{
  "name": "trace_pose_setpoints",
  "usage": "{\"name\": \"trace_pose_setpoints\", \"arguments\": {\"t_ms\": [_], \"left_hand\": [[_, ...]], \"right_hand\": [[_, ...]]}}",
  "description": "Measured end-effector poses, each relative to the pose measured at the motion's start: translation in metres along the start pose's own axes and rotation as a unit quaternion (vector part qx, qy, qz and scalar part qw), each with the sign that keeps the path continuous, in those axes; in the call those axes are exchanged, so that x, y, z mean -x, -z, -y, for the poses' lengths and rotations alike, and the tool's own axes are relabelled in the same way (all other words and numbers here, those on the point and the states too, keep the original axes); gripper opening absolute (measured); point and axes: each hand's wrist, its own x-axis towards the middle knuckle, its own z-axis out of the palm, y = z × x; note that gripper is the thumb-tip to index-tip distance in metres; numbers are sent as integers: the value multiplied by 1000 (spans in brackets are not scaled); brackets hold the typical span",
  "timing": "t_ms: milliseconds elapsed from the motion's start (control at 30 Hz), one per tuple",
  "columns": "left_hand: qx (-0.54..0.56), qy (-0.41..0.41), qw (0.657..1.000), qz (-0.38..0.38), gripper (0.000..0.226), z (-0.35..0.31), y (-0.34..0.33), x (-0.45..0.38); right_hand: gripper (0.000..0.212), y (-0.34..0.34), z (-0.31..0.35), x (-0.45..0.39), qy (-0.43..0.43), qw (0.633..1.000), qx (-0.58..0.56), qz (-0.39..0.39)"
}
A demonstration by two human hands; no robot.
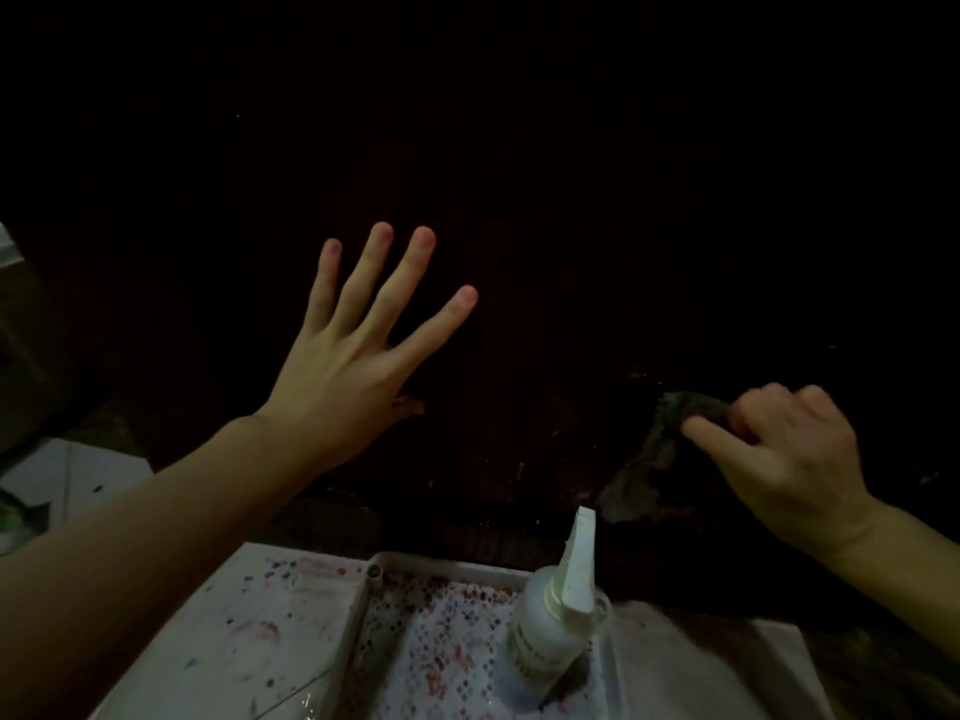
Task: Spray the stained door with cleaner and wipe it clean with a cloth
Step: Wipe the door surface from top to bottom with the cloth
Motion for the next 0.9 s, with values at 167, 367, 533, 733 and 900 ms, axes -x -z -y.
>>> {"name": "trace_pose_setpoints", "arguments": {"t_ms": [167,367,533,733,900], "left_hand": [[0,2,1000,-2,122,0,0,0],[-15,-8,1000,-5,118,0,1,-1],[-14,-12,1000,-17,122,-6,-3,-7],[1,-26,999,-34,118,-31,-3,-27],[11,-33,997,-73,86,-52,1,-53]], "right_hand": [[14,-9,56,-39,-102,990,-100,-9],[12,-16,119,-107,-170,967,-166,-94],[11,-6,55,-63,-163,976,-89,-115],[17,-9,34,-42,-203,970,-54,-119],[15,-33,94,-102,-154,963,-143,-170]]}}
